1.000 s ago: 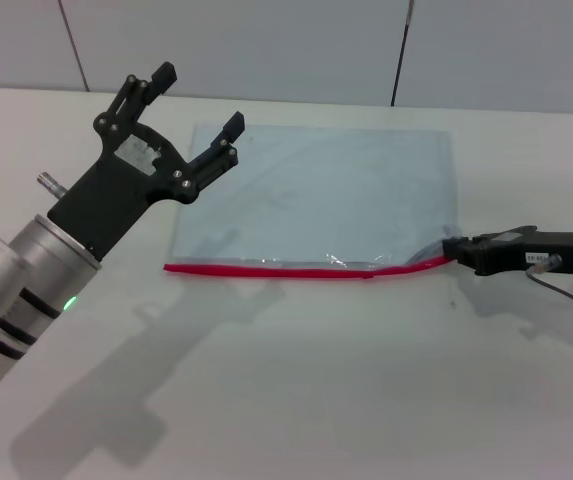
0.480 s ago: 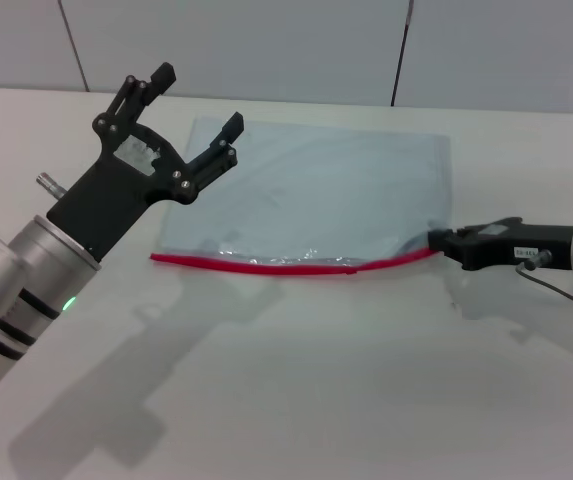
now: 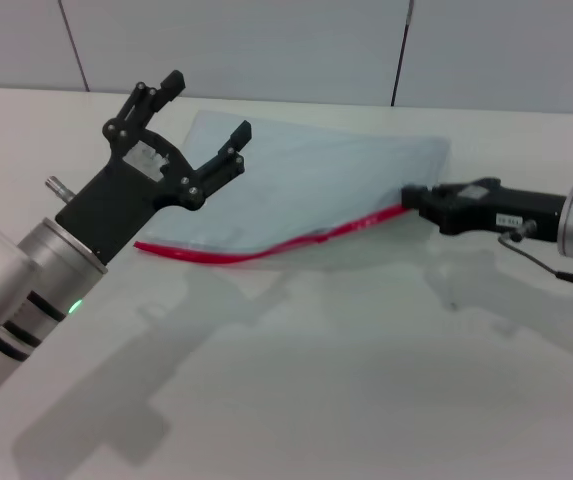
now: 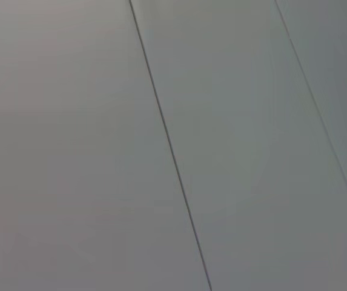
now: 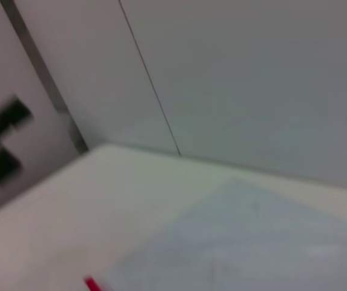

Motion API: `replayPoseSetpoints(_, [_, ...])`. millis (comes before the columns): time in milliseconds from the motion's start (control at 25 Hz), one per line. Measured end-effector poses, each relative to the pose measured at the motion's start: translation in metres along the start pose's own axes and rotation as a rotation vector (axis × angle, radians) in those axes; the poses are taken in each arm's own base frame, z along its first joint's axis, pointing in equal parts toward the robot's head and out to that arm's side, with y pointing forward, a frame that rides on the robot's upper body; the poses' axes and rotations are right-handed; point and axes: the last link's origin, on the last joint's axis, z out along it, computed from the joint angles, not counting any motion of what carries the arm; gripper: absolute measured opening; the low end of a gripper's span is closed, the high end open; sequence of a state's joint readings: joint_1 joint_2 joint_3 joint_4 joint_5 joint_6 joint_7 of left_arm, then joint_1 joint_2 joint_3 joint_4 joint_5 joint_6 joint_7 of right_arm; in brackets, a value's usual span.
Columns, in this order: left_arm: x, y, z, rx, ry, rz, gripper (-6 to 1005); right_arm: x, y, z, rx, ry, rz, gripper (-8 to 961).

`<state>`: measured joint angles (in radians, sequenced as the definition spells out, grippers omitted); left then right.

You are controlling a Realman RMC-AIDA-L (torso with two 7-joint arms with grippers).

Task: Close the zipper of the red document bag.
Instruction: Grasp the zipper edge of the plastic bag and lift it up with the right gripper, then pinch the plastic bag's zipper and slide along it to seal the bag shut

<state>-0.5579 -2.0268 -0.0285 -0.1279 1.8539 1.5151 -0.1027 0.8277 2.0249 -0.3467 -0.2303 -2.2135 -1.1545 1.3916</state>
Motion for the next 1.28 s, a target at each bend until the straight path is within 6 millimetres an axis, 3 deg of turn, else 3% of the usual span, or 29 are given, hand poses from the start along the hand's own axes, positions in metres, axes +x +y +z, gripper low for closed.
replayPoseSetpoints(280, [-0.009,0.017,0.012,-0.138,-0.072,0.022,865,-0.022,0.012,0.007,-0.064,-0.125,-0.022,23])
replayPoseSetpoints(640, [-0.018,0.035,0.014,-0.294,-0.124,0.131,863,-0.032,0.024,0.015,-0.12,-0.157,-0.042,21])
replayPoseSetpoints(840, [-0.027,0.036,0.012,-0.296,-0.165,0.26,862,-0.034,0.028,0.016,-0.146,-0.159,-0.051,21])
replayPoseSetpoints(1280, [-0.031,0.03,0.008,-0.261,-0.186,0.338,861,-0.032,0.029,0.017,-0.152,-0.148,-0.055,21])
